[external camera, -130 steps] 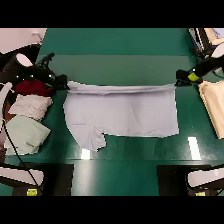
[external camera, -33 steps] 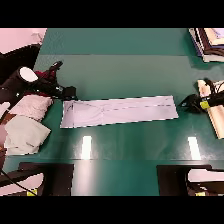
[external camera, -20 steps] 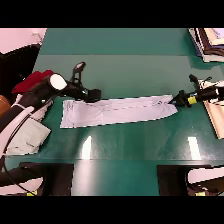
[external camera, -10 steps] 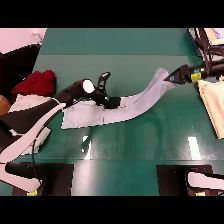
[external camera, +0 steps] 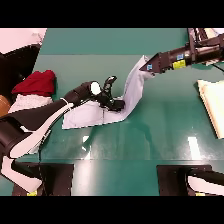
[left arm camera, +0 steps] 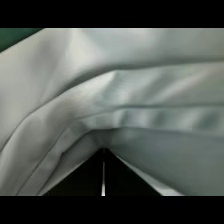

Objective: Fold the shirts.

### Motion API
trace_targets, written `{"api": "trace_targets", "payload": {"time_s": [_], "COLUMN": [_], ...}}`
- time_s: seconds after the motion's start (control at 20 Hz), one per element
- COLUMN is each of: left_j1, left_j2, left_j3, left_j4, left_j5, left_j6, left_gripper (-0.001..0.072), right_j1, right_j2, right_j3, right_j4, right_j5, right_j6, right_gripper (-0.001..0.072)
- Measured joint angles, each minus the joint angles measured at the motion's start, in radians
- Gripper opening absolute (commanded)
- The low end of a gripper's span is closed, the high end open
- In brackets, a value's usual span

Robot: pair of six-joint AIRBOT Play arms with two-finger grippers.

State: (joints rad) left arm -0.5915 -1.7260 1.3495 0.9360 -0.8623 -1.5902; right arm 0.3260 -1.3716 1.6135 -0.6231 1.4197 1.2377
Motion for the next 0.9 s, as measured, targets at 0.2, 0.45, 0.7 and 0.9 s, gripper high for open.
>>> {"api": "trace_targets", "payload": {"time_s": [0.2,0.45,0.7,0.9], "left_j1": [0.058,0.262,0.51,0.642], "left_j2": [0.069,0.3,0.547,0.645], "left_j3": [0.004,0.005,0.006,0.006], "left_j4": [0.049,0.214,0.376,0.422], "left_j5": [-0.033,-0.132,-0.192,-0.237], "left_j6": [0.0,0.0,0.0,0.001], "left_gripper": [0.002,0.002,0.002,0.0021], "right_j1": [0.103,0.31,0.536,0.615], "right_j2": [0.0,-0.062,-0.279,-0.453], "right_j3": [0.007,0.011,0.104,0.258], "right_j4": [0.002,0.005,0.001,-0.02], "right_j5": [-0.063,-0.224,-0.407,-0.392], "right_j6": [0.004,0.005,0.001,0.003], "right_gripper": [0.001,0.0012,0.0507,0.0501]}}
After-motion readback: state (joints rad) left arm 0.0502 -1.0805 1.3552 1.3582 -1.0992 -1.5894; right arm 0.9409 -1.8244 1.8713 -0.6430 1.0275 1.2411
